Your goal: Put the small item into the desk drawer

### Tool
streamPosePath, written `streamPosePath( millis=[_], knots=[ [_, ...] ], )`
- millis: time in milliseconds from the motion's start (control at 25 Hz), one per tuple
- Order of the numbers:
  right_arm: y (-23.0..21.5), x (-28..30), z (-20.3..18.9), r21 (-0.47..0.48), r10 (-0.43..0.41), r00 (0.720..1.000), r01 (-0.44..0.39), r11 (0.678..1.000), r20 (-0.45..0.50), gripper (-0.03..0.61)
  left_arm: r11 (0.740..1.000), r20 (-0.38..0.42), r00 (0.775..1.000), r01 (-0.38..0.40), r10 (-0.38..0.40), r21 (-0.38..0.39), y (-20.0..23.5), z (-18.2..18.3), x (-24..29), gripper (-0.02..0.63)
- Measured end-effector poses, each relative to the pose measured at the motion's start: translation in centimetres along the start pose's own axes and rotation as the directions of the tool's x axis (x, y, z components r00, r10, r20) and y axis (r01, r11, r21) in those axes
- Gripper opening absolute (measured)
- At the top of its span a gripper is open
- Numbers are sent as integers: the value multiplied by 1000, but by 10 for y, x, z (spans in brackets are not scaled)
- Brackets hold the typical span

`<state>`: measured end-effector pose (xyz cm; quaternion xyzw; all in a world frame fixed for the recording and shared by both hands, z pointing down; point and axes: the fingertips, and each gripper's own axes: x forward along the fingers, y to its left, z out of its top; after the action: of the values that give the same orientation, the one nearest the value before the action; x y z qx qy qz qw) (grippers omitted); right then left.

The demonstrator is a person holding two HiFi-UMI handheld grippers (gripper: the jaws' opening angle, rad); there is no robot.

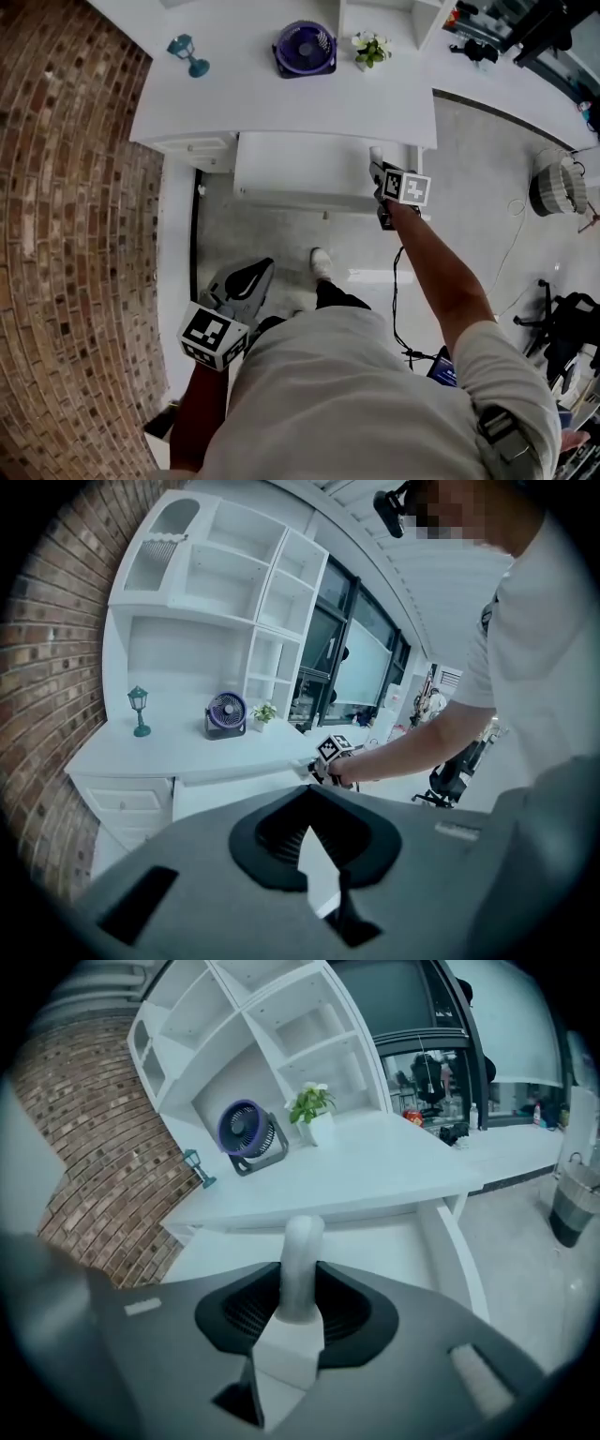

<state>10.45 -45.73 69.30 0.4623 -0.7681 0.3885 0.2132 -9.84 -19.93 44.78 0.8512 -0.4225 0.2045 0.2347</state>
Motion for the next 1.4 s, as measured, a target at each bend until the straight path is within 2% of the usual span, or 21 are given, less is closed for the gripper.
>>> streamPosePath(
  millis=[320,440,560,720,1040,1400],
  knots=[
    [-35,42,-1,15,-62,997,63,998,-49,132,999,-9,1000,-12,11,-46,16,11,19,5],
    [-44,54,-5,25,-76,995,78,997,-72,132,1000,-29,1000,-14,13,-20,20,15,23,5],
    [-52,69,-9,35,-94,992,97,995,-90,132,998,-26,999,-31,30,-59,26,16,26,5],
    [-64,86,-11,47,-119,989,123,991,-93,135,999,-63,998,-28,25,-39,28,17,31,5],
    [-74,102,-16,108,-135,986,145,984,-99,143,996,-69,996,-58,54,-61,37,20,32,5],
    [-81,108,-12,102,-134,988,142,985,-81,161,997,-88,995,-54,50,-52,42,25,34,5]
  ],
)
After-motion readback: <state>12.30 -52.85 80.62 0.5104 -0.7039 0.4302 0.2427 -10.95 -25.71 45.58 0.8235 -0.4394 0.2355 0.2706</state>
